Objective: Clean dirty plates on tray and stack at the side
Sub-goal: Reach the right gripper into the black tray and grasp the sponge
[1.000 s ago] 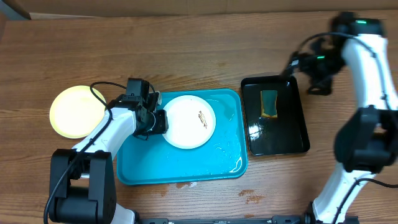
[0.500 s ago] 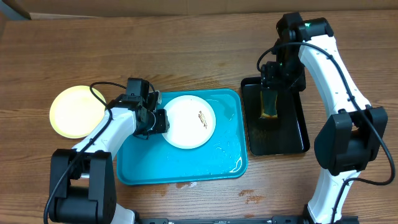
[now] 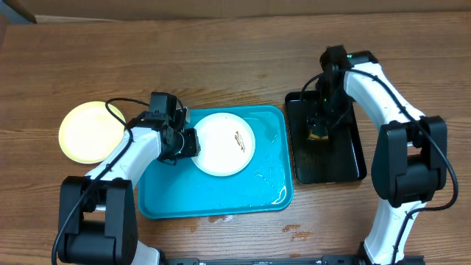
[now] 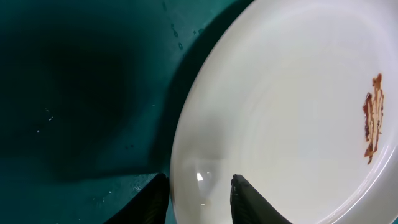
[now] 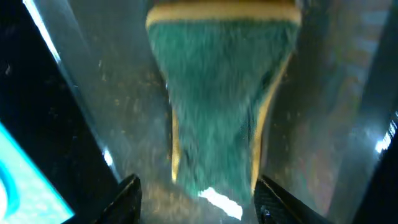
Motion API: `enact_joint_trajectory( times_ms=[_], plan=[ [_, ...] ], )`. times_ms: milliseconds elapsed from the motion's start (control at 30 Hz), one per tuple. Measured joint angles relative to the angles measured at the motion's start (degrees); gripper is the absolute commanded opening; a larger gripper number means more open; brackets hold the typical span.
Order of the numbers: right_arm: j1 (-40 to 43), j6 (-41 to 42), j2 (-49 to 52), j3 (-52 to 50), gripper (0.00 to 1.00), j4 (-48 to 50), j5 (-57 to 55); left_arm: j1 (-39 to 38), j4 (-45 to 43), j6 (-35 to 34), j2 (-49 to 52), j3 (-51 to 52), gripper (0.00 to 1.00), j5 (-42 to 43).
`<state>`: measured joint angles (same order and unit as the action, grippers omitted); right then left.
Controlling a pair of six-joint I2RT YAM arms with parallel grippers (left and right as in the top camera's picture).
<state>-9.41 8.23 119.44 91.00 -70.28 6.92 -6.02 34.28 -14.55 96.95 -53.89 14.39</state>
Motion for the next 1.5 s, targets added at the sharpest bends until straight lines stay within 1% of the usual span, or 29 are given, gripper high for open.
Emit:
enact_joint_trajectory(
  times_ms=[133,167,267,300,333,433,467,500,533,600,700,800,1000,1167,1200,1300,1333,1367,1400,1433,1500],
  plan=[
    [0.00,0.61,0.00,-3.85,0.51,4.15,0.13,0.00,-0.04,-0.17,0.00,0.00,0.35,0.00],
    [0.00,0.59,0.00,-4.70,0.46,4.98,0.13,0.00,-0.04,-0.17,0.00,0.00,0.35,0.00],
    [0.00,1.07,0.00,-7.43,0.19,8.13,0.00,0.00,-0.04,-0.17,0.00,0.00,0.35,0.00],
    [0.00,1.07,-0.04,-7.91,0.08,8.66,-0.37,0.00,-0.02,-0.17,0.00,0.00,0.35,0.00],
    [0.04,1.03,-0.20,-8.17,0.04,8.98,-0.44,0.00,-0.04,-0.17,0.00,0.00,0.35,-0.02],
    [0.04,0.96,-0.22,-8.11,0.04,8.76,-1.36,0.00,-0.07,-0.20,0.00,0.00,0.36,0.00],
    [0.04,0.90,-0.22,-7.93,0.22,8.37,-1.51,0.00,-0.07,-0.20,0.00,0.00,0.36,0.00],
    [0.04,0.90,-0.22,-7.56,0.50,7.61,-1.68,0.00,-0.13,-0.26,0.00,0.00,0.37,-0.02],
    [0.04,0.98,-0.20,-6.86,0.74,6.14,-2.01,0.00,-0.15,-0.33,0.00,0.00,0.38,0.00],
    [0.04,0.98,-0.17,-5.40,1.00,4.09,-2.43,0.00,-0.20,-0.35,0.00,0.00,0.39,0.00],
    [0.07,0.92,-0.17,-2.03,1.00,2.78,-2.73,0.00,-0.17,-0.35,0.00,0.00,0.39,0.00],
    [0.07,0.74,-0.17,0.02,1.00,5.35,-2.84,0.00,-0.17,-0.35,0.00,0.00,0.39,0.00],
    [0.07,0.74,-0.17,-0.39,1.00,11.19,-2.86,0.00,-0.15,-0.35,0.00,0.00,0.40,-0.02],
    [0.04,0.74,-0.17,-3.30,1.00,14.86,-2.89,0.00,0.09,-0.35,0.00,-0.02,0.42,-0.02],
    [0.04,0.74,-0.17,-4.04,0.95,16.15,-2.89,0.00,0.07,-0.35,0.00,0.00,0.42,-0.02],
    [0.04,0.39,-0.17,-5.73,0.71,18.29,-2.89,0.00,0.00,-0.35,0.00,-0.02,0.42,-0.02],
    [0.04,0.68,-0.17,-6.25,0.57,18.73,-2.93,0.00,0.02,-0.35,0.00,0.00,0.41,-0.04],
    [0.04,0.90,-0.17,-6.58,0.34,18.99,-2.95,0.00,0.02,-0.35,0.00,-0.02,0.41,-0.02],
    [0.07,0.79,-0.17,-6.95,0.23,19.37,-3.02,0.00,0.00,-0.35,0.00,-0.02,0.41,-0.02],
    [0.09,0.70,-0.17,-7.10,0.05,19.74,-3.08,0.00,0.02,-0.35,0.00,-0.02,0.41,-0.02],
    [0.11,0.72,-0.17,-7.13,0.04,20.50,-3.08,0.00,0.00,-0.35,0.00,-0.02,0.40,-0.02]
  ],
)
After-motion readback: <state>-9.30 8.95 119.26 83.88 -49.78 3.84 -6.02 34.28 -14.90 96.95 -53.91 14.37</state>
